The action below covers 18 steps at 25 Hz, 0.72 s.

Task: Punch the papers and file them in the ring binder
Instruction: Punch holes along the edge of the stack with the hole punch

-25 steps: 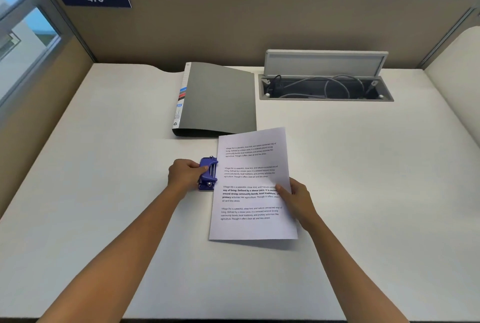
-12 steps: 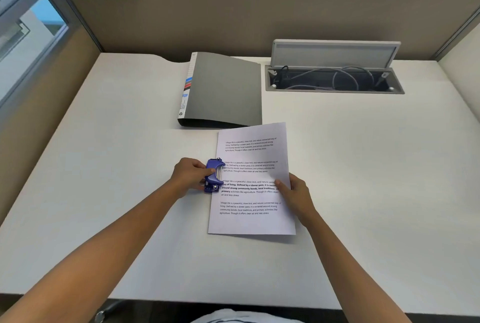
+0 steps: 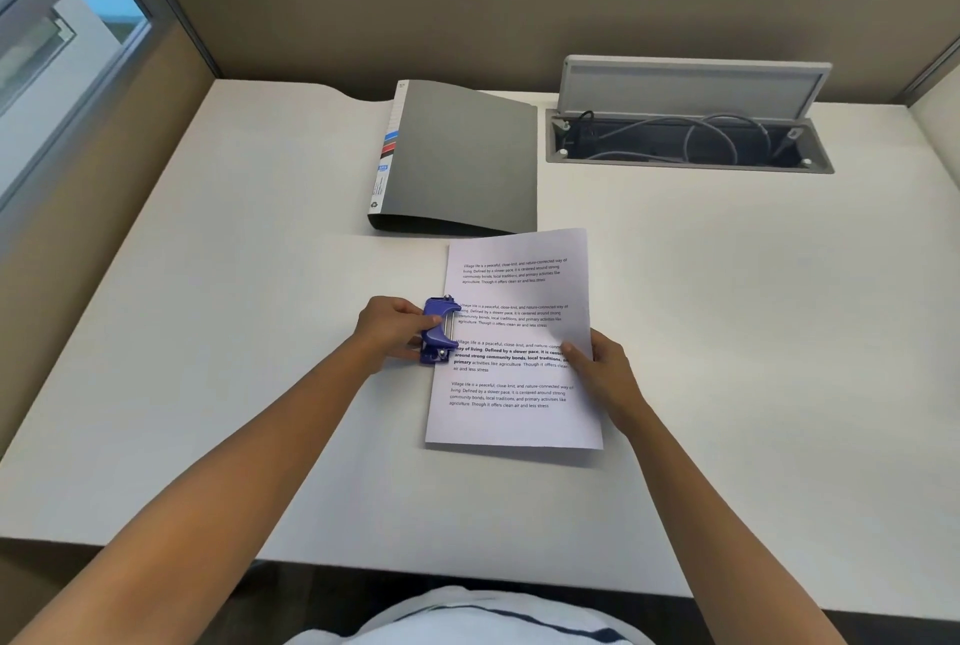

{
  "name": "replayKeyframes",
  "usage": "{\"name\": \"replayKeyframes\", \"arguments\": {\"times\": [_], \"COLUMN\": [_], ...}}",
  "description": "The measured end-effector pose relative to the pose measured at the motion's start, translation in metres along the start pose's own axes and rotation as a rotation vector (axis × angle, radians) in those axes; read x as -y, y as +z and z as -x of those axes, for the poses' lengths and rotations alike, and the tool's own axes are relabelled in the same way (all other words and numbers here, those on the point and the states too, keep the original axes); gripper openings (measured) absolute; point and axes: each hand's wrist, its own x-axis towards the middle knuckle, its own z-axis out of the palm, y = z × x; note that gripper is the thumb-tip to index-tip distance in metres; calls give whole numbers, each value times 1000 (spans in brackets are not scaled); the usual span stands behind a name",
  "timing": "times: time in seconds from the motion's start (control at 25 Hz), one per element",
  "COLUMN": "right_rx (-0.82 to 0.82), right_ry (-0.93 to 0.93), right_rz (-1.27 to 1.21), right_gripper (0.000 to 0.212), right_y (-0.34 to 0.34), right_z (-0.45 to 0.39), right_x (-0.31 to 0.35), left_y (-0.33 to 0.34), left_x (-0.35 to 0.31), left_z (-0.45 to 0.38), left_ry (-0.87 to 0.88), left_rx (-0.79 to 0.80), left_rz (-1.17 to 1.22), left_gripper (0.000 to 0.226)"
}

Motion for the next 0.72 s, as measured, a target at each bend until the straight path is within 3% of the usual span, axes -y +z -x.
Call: {"name": "replayKeyframes", "arguments": {"times": [0.72], "right_rx": [3], "right_ry": [8], "right_rz": [-30], "right_gripper": [17], "right_y": [0], "right_z": [-1], "right_x": [-3], "left_y": [-3], "left_x": [-5], "left_z": [3], "left_ry": [-52], "left_rx": [56], "left_rz": [16], "left_gripper": [27]}}
